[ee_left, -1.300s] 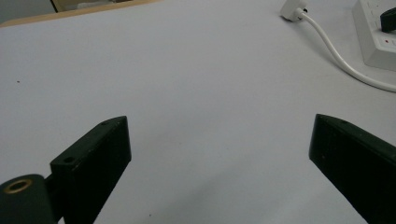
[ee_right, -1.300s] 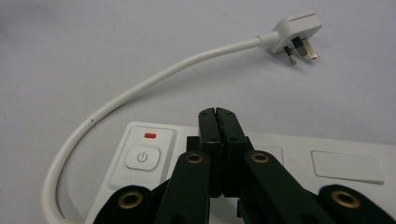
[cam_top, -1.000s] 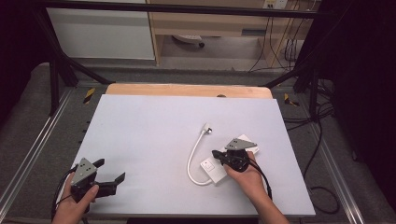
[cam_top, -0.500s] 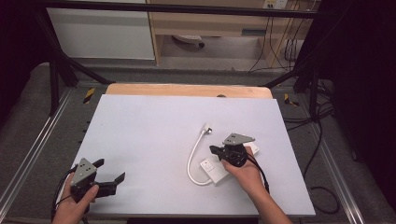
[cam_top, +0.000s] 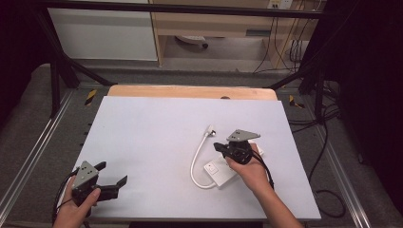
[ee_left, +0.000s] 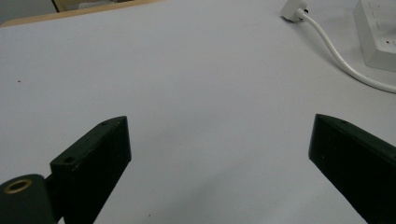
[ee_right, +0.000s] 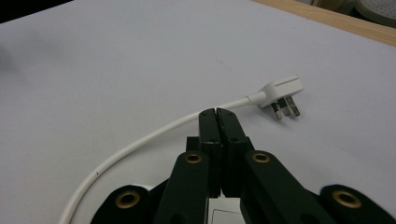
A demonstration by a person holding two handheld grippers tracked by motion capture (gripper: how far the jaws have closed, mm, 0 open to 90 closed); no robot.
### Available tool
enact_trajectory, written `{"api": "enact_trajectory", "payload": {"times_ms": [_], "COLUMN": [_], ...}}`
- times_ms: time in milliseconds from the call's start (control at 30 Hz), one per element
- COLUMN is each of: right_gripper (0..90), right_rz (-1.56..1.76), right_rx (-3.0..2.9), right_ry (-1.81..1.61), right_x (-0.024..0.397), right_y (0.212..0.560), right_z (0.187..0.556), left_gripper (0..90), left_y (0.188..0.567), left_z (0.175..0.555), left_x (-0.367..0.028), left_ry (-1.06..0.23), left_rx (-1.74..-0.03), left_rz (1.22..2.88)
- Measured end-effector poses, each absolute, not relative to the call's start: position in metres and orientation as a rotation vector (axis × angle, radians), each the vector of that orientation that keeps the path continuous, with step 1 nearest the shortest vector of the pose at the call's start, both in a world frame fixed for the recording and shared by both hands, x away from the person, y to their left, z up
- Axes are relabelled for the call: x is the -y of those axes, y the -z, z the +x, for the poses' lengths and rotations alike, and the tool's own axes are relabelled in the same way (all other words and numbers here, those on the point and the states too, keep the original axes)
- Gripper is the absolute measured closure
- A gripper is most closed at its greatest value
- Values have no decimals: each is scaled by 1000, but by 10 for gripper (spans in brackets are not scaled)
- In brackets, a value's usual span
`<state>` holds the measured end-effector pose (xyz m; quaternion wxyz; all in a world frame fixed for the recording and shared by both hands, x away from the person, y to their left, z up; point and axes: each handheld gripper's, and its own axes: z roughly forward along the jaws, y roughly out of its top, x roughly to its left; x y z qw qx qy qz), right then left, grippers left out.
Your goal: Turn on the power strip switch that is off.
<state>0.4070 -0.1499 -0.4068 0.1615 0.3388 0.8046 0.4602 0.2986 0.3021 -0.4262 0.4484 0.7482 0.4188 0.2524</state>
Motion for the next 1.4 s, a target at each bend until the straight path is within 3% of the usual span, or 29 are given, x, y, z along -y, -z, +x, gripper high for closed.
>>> {"api": "enact_trajectory", "payload": {"times_ms": [1167, 1400], "right_gripper": [715, 631], "right_rz": [997, 1010], "right_rx": [-2248, -2225], "right_ry": [-1344, -1360], "right_x": [155, 159], "right_y": [387, 380], "right_z": [410, 409], "left_gripper": [59, 59], "left_y": [427, 427], "left_z": [299, 299], "left_x": [-302, -302], "left_ry": [-618, -618], "left_rx": [-1039, -1039], "left_rz": [1852, 1851]}}
